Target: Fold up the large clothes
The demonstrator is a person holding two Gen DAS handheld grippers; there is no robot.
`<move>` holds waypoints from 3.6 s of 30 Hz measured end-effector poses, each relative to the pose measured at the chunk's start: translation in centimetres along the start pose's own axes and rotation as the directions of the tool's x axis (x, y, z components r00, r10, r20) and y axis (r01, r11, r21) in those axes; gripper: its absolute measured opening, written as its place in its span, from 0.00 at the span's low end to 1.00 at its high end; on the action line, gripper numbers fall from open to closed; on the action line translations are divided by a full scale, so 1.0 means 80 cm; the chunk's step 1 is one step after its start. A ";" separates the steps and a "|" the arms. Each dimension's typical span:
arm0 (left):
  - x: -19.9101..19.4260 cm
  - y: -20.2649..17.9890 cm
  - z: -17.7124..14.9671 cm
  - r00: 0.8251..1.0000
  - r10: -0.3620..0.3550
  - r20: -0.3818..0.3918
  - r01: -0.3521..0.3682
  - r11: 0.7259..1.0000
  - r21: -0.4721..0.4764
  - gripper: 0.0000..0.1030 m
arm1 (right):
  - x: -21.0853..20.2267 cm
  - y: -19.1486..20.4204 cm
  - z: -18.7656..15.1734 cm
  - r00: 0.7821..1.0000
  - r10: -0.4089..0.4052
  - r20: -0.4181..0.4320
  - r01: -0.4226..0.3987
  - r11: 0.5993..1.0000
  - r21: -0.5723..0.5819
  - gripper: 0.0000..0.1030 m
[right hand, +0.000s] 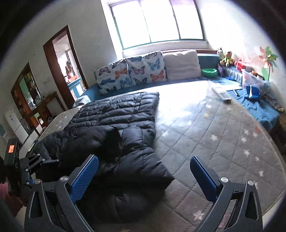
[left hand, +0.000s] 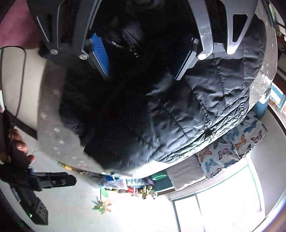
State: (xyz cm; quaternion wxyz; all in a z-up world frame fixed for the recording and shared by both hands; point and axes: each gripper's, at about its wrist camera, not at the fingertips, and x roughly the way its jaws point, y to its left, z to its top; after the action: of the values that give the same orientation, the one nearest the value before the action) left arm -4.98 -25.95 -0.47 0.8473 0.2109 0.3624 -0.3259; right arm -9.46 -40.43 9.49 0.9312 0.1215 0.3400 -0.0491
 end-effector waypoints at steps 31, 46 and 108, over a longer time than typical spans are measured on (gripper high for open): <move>-0.006 0.296 -0.116 0.996 0.083 -0.031 -0.087 0.844 -0.529 1.00 | 0.191 0.119 -0.018 0.907 0.188 -0.377 -0.314 0.899 -0.307 1.00; -0.001 0.290 -0.127 0.990 0.134 -0.052 -0.141 0.829 -0.542 1.00 | 0.105 0.165 0.024 0.972 0.123 -0.203 -0.197 0.893 -0.404 1.00; -0.058 -0.031 -0.177 0.990 0.141 -0.002 -0.135 0.956 0.261 0.86 | 0.035 0.104 -0.094 0.964 -0.050 -0.261 -0.128 0.772 -0.623 1.00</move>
State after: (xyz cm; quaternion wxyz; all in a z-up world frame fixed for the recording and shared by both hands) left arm -15.96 -17.42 -6.48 0.8292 0.3483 0.3098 -0.3084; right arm -10.53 -30.50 3.75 0.8648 -0.1873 0.4540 0.1045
